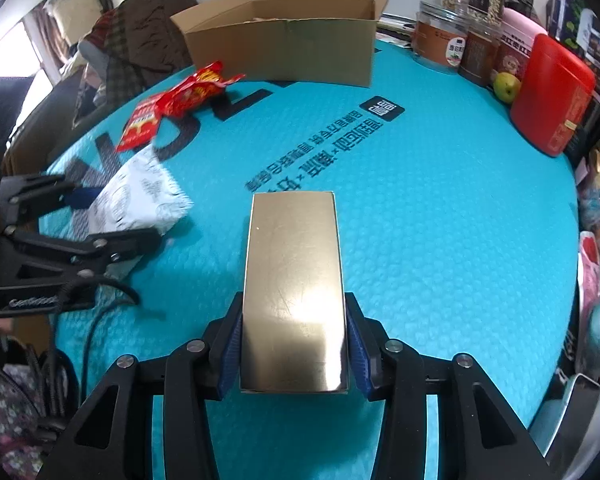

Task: Organize snacks
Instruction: 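Carry the pastry bag with the left tool while the right tool carries the gold box to the box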

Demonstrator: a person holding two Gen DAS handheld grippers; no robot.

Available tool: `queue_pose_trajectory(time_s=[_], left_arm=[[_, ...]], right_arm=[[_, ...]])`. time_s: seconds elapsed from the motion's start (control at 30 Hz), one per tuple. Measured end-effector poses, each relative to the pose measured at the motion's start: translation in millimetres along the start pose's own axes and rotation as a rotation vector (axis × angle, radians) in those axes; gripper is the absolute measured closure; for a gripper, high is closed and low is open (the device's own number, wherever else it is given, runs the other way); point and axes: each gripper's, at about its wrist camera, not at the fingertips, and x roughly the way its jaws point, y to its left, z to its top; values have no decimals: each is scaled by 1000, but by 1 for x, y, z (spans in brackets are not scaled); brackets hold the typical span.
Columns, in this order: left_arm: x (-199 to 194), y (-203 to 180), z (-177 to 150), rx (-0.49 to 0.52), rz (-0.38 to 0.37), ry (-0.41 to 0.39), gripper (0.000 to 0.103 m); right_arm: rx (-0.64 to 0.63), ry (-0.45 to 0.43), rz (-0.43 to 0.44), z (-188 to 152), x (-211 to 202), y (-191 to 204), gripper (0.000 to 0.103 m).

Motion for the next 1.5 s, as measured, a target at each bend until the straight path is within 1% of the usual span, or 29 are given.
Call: queue_pose_trajectory(time_s=[0.03,0.07,0.13,0.27,0.37,0.43,0.5,0.53,0.57,0.6,0.67,0.73,0.93,1.07,1.2,1.5], left_arm=[[4,-3,-1,17,27,10,38],[4,-4,-1,24,43,-1,36],[5,-2,-1,12,29,-4,36],[8,13,-3,-52,-34,-10,32],[8,12,-5,-43,-13,-24,27],[8,14,-7,-56,-21,-34,27],[7,13,-10,-50,-19,-46,27],[6,13,-11,-52,-19,-53,27],[5,13,-13,-51,-21,-60,33],[4,12,-13,-46,-31,-71,43],[2,10,-12,-44,-21,-75,46],[0,10,-12,-55,-25,-77,47],[-3,12,-15,-94,-75,-75,49],[-7,9,-16,-96,-87,-75,50],[-19,10,-18,-110,-120,-97,50],[-45,7,-16,-94,-141,-175,50]], right_arm=[[-5,-2,-8,-1,1,2,57],[-10,1,-13,-2,3,3,56],[-17,12,-15,-1,10,5,54],[-39,2,-14,-1,16,12,33],[-65,-8,-39,0,21,19,31],[-81,-17,-53,1,22,23,31],[-62,-20,-54,2,23,22,32],[-59,-26,-59,1,22,22,38],[-56,-37,-65,1,21,22,51],[-49,-50,-67,0,20,22,60],[6,-71,-79,-2,18,20,60],[14,-84,-82,-3,17,22,60],[46,-90,-33,-8,12,25,60],[49,-99,-11,-13,7,29,60],[53,-117,12,-16,-1,33,60],[49,-174,20,-16,-21,43,60]])
